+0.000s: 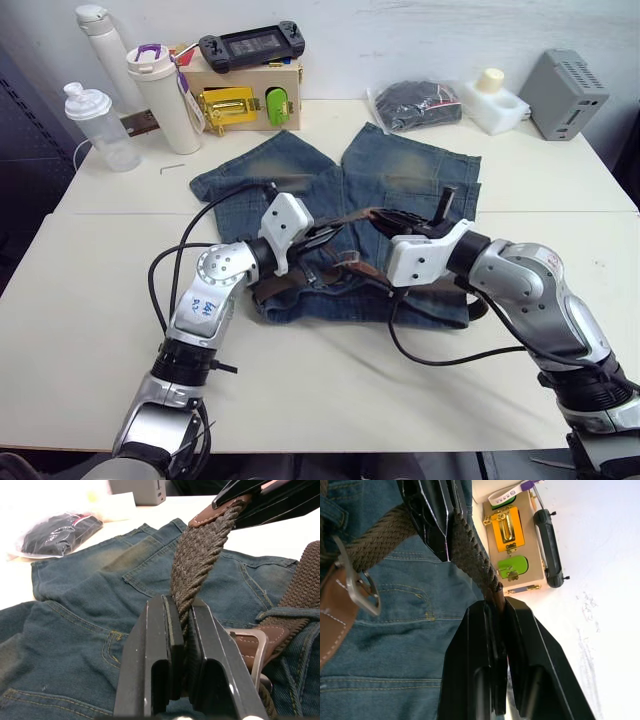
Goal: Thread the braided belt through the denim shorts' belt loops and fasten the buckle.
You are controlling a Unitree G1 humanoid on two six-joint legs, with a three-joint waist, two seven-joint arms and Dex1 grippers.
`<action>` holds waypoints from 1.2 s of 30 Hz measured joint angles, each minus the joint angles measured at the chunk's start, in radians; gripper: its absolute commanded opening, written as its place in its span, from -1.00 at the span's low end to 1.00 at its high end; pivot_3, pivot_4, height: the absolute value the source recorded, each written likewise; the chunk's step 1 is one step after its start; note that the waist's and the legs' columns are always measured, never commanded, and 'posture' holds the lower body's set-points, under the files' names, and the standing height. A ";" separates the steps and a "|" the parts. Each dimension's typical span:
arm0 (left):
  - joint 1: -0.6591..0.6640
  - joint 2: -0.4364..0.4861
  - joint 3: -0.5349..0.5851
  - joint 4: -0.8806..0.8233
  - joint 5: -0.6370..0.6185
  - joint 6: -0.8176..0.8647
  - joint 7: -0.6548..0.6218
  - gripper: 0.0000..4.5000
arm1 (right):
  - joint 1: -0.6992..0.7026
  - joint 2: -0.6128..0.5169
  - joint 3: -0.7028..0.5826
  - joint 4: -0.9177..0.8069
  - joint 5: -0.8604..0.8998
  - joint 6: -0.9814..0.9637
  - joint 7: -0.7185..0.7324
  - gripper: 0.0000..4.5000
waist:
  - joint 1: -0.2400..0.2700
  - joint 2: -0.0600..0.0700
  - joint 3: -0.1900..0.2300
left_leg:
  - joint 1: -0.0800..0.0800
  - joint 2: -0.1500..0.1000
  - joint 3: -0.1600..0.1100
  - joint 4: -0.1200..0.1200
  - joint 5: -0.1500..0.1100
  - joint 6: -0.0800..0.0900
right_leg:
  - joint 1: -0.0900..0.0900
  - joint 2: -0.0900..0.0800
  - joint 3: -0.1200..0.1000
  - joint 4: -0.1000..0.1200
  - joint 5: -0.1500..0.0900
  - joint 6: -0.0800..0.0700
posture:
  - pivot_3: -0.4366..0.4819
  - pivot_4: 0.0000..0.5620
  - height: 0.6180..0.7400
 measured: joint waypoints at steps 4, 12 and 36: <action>0.001 -0.019 0.006 -0.011 -0.009 0.004 0.011 -1.00 | 0.001 0.040 -0.033 -0.023 0.042 0.083 0.000 0.44 | 0.001 0.000 0.000 | 0.000 0.000 0.000 0.000 0.000 0.000 | 0.000 0.000 0.000 0.000 0.000 0.000 | -0.05 -0.47 0.89; 0.121 -0.129 0.110 -0.086 -0.213 0.121 0.032 -1.00 | 0.077 0.224 -0.099 -0.066 0.253 0.587 0.032 0.84 | -0.003 0.000 0.000 | 0.000 0.000 -0.001 0.000 0.000 0.000 | -0.001 0.000 0.001 0.002 0.000 0.000 | -0.05 -0.47 0.89; 0.276 -0.133 0.195 -0.241 -0.429 0.282 0.099 -1.00 | 0.102 0.237 0.103 -0.102 0.379 0.867 -0.057 -0.82 | -0.005 0.000 -0.001 | 0.004 0.000 -0.003 -0.001 -0.001 0.000 | 0.001 0.000 0.002 0.002 0.000 0.000 | -0.05 -0.47 0.89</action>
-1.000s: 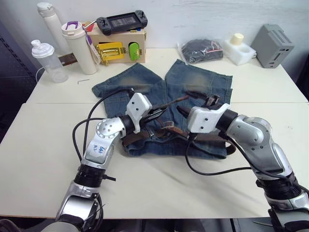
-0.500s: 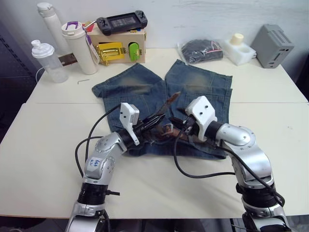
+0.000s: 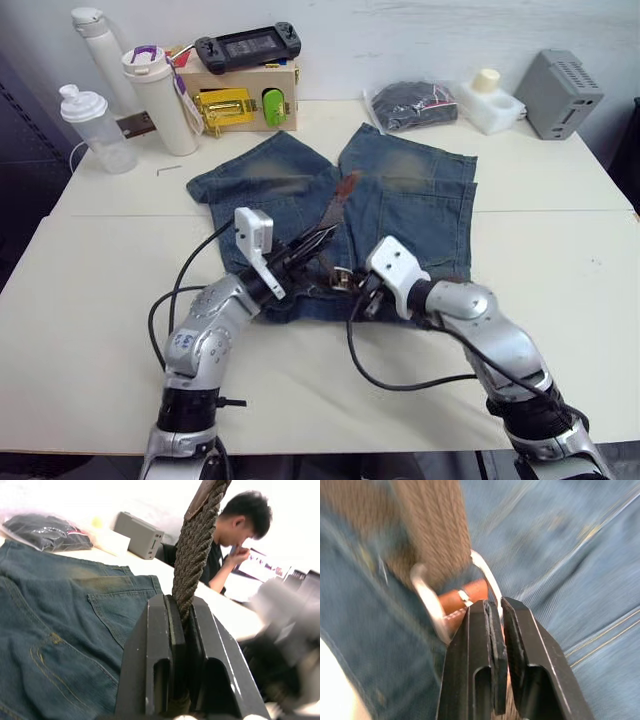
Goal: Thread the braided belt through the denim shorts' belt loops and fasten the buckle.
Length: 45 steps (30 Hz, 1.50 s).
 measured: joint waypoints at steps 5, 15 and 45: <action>0.114 0.064 0.001 -0.015 0.020 -0.004 0.000 -1.00 | 0.007 0.004 -0.011 -0.001 0.005 0.004 -0.019 -0.82 | 0.009 0.000 -0.001 | 0.002 0.000 -0.002 0.001 -0.001 -0.001 | 0.003 0.000 0.000 -0.005 0.000 0.000 | -0.05 -0.47 0.89; 0.086 0.037 -0.001 -0.014 0.027 -0.022 0.052 -1.00 | 0.006 0.024 -0.137 -0.066 0.128 0.112 -0.019 -0.82 | 0.007 0.000 -0.001 | 0.001 0.000 -0.001 0.001 -0.001 -0.001 | 0.002 0.000 0.000 -0.006 0.000 0.000 | -0.05 -0.47 0.89; 0.085 0.035 -0.020 -0.014 0.040 -0.023 0.059 -1.00 | -0.057 0.033 0.023 -0.076 0.149 0.135 -0.079 -0.82 | 0.008 0.000 -0.001 | 0.000 0.000 -0.001 0.001 -0.002 0.000 | 0.002 0.000 0.000 -0.007 0.000 0.000 | -0.05 -0.47 0.89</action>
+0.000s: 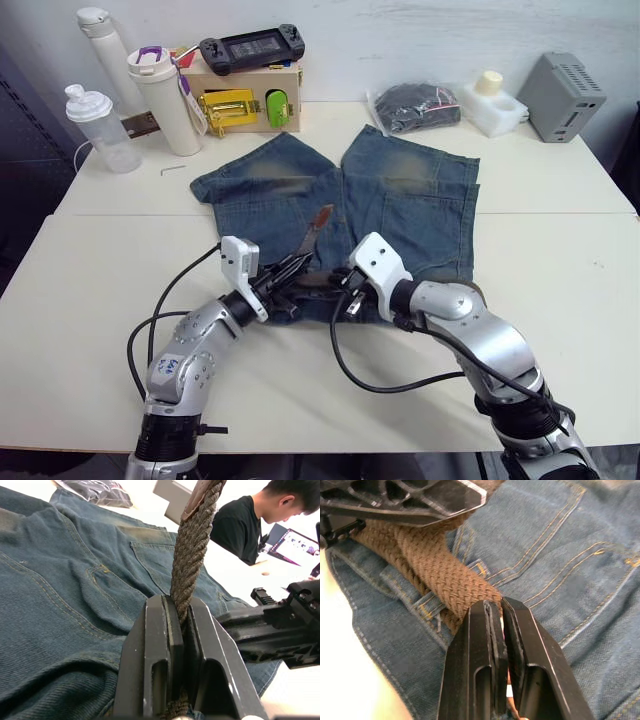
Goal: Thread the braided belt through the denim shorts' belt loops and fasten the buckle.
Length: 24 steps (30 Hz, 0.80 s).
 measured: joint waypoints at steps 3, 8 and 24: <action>-0.001 0.005 0.000 0.000 0.005 -0.009 -0.001 -1.00 | -0.029 -0.043 -0.034 0.002 0.019 0.005 0.026 -0.82 | 0.000 0.000 0.000 | 0.000 0.000 0.000 0.000 0.000 0.000 | 0.000 0.000 0.000 -0.001 0.000 0.000 | -0.05 -0.47 0.89; -0.020 0.015 0.000 0.006 0.007 -0.018 -0.012 -1.00 | -0.106 -0.096 -0.117 0.005 0.093 0.008 0.111 -0.82 | 0.000 0.000 0.000 | 0.000 0.000 0.000 -0.001 0.000 0.000 | 0.000 0.000 0.000 -0.002 0.000 0.000 | -0.05 -0.47 0.89; -0.016 0.028 -0.002 0.004 0.007 -0.019 -0.022 -1.00 | -0.159 -0.148 -0.003 0.274 0.110 -0.074 0.266 -0.82 | -0.001 0.000 0.000 | -0.001 0.001 0.002 0.000 0.000 0.000 | 0.000 0.000 0.000 -0.004 0.000 0.000 | -0.05 -0.47 0.89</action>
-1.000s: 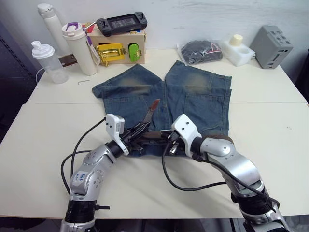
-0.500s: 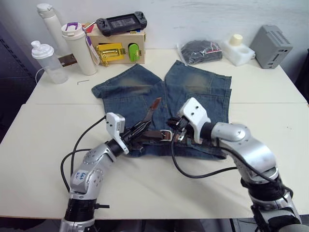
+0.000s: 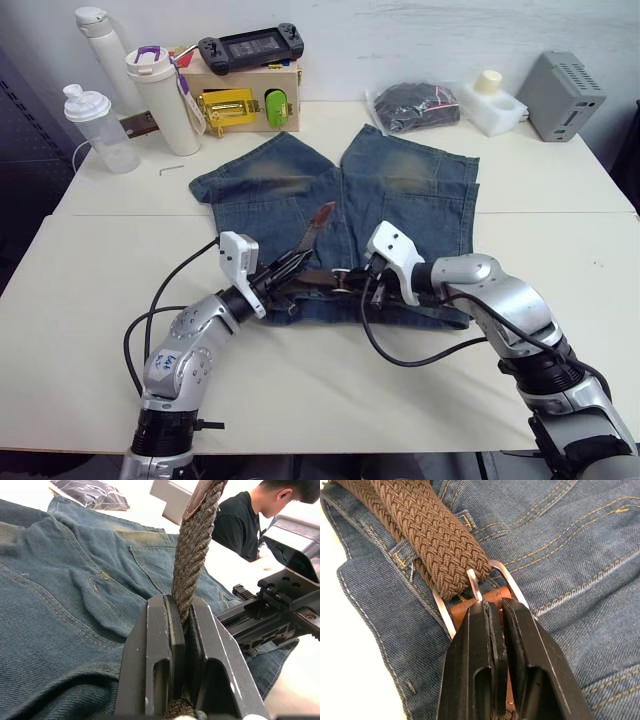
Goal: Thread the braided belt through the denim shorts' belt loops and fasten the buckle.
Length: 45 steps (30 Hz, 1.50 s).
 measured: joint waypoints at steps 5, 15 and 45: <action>0.012 0.000 -0.001 -0.002 0.000 0.000 0.004 -1.00 | -0.022 0.000 0.026 0.033 -0.024 -0.028 0.028 -0.82 | 0.000 0.000 0.000 | 0.000 0.000 0.000 0.000 0.000 0.000 | 0.000 0.000 0.000 0.000 0.000 0.000 | -0.05 -0.47 0.89; 0.012 0.000 -0.006 -0.003 0.000 -0.003 0.004 -1.00 | -0.159 -0.016 0.135 0.152 -0.097 -0.079 0.143 -0.82 | -0.002 0.000 0.000 | 0.000 0.001 0.002 0.000 0.000 0.000 | 0.000 0.001 0.000 -0.002 0.000 0.000 | -0.05 -0.47 0.89; -0.363 0.166 -0.052 0.359 0.080 -0.100 -0.309 -1.00 | -0.284 0.132 0.324 0.233 -0.366 -0.050 0.242 -0.82 | -0.046 -0.007 -0.020 | 0.014 0.010 0.000 -0.001 -0.008 -0.007 | 0.002 0.004 -0.014 0.006 0.000 -0.001 | -0.05 -0.47 0.89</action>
